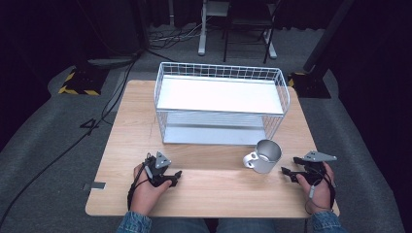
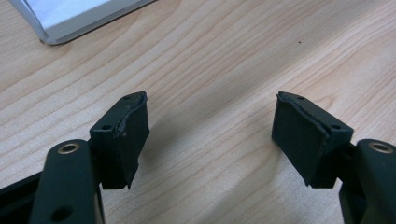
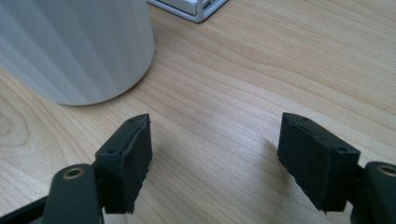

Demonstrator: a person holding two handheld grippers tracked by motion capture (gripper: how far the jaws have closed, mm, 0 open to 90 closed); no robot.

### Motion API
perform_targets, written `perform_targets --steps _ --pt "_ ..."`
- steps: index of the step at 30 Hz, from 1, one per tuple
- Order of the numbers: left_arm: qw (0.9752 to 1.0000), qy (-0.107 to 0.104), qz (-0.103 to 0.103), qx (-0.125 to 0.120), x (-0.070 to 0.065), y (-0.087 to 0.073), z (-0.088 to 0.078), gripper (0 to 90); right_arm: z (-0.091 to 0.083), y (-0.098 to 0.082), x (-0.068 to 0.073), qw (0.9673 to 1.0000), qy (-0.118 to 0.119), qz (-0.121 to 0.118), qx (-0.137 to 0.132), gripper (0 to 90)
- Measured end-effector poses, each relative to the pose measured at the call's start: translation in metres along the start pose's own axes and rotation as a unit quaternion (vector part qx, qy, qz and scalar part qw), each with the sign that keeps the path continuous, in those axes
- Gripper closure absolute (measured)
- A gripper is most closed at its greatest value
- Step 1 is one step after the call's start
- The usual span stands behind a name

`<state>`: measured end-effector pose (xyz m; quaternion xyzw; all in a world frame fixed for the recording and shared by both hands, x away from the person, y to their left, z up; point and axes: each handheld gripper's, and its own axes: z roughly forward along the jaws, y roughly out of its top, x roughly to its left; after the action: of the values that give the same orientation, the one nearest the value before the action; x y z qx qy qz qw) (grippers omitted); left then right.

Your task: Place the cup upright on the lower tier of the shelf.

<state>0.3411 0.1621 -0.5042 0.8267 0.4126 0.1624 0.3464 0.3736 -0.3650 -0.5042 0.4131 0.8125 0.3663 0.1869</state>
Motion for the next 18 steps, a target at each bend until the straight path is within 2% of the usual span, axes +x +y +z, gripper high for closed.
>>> perform_targets --steps 4,7,8,9,11,14,17,18 --pt "0.9999 -0.007 0.011 0.003 -0.003 -0.001 -0.001 24.9 0.000 0.000 0.000 1.0000 0.000 0.000 0.000 26.6" --pt "0.9999 -0.011 0.010 0.000 -0.005 -0.001 -0.001 25.8 0.000 0.000 0.000 1.0000 0.000 0.000 0.000 26.6" --pt "0.9997 -0.023 0.003 -0.003 -0.008 0.000 -0.002 27.6 0.000 0.000 0.000 1.0000 0.000 0.000 0.000 26.6" --pt "0.9997 -0.023 0.003 -0.003 -0.008 0.000 -0.002 28.6 0.000 0.000 0.000 1.0000 0.000 0.000 0.000 26.6" --pt "0.9993 -0.033 -0.001 -0.019 -0.011 0.003 -0.005 28.4 0.000 0.000 0.000 1.0000 0.000 -0.001 0.000 26.7" --pt "0.9982 -0.041 0.011 -0.043 -0.018 0.015 -0.014 28.8 0.000 0.000 0.001 1.0000 -0.002 -0.002 -0.001 27.4" --pt "0.9974 -0.047 0.020 -0.050 -0.022 0.021 -0.018 29.3 0.000 0.000 0.001 1.0000 -0.002 -0.003 -0.002 28.1" --pt "0.9967 -0.056 0.026 -0.053 -0.026 0.027 -0.020 29.8 0.000 0.000 0.001 1.0000 0.001 -0.004 -0.002 28.6"
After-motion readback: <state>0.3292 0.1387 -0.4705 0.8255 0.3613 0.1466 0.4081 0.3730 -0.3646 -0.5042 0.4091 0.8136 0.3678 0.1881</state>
